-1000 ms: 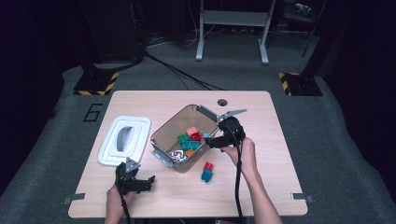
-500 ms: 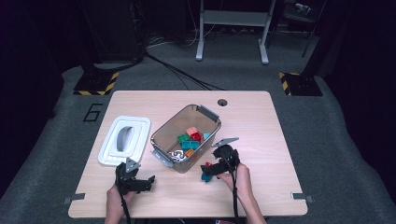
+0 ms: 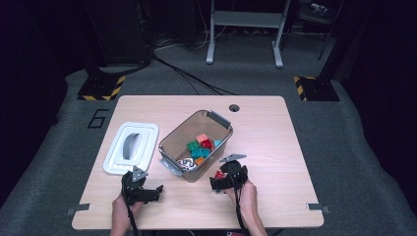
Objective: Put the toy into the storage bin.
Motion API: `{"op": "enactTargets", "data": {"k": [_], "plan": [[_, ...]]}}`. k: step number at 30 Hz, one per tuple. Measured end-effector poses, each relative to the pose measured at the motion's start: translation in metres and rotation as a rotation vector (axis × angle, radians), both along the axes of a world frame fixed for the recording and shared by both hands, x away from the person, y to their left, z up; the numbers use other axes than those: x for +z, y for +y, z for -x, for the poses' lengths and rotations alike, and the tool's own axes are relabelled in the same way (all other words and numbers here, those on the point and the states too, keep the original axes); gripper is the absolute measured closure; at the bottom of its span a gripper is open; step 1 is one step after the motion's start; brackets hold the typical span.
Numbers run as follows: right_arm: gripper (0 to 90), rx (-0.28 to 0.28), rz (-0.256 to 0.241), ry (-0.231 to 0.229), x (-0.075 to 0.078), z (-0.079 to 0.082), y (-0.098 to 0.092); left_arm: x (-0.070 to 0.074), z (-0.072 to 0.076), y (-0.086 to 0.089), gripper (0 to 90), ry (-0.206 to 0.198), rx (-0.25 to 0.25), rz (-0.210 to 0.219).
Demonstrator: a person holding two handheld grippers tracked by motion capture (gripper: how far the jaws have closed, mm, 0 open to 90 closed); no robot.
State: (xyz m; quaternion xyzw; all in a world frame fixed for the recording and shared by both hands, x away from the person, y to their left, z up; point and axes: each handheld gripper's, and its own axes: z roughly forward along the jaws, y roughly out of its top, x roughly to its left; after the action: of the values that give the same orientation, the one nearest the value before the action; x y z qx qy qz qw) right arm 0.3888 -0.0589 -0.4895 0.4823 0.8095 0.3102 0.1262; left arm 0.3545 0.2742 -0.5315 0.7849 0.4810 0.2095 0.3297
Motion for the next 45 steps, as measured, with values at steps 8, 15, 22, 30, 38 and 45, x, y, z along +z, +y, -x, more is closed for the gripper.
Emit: {"op": "enactTargets", "data": {"k": [8,15,22,30,38,45], "plan": [[13.2,-0.028,0.022,0.004,-0.006,-0.008,0.002,0.0,0.0,0.0,1.7,0.0,0.0,-0.001],[15.4,-0.02,0.061,0.014,-0.01,-0.001,0.001,0.0,0.0,0.0,1.7,0.0,0.0,-0.001],[18.5,-0.041,0.065,0.023,-0.012,0.011,-0.016,0.0,0.0,0.0,1.7,-0.001,0.003,-0.001],[22.1,-0.084,0.048,0.024,-0.013,0.021,-0.034,0.0,0.0,0.0,1.6,-0.001,0.003,0.001],[43.2,-0.069,0.033,0.003,-0.012,0.025,-0.041,0.0,0.0,0.0,1.6,-0.001,0.004,0.0],[57.5,-0.058,0.032,0.004,-0.011,0.025,-0.038,0.0,0.0,0.0,1.7,-0.001,0.004,0.0]]}}
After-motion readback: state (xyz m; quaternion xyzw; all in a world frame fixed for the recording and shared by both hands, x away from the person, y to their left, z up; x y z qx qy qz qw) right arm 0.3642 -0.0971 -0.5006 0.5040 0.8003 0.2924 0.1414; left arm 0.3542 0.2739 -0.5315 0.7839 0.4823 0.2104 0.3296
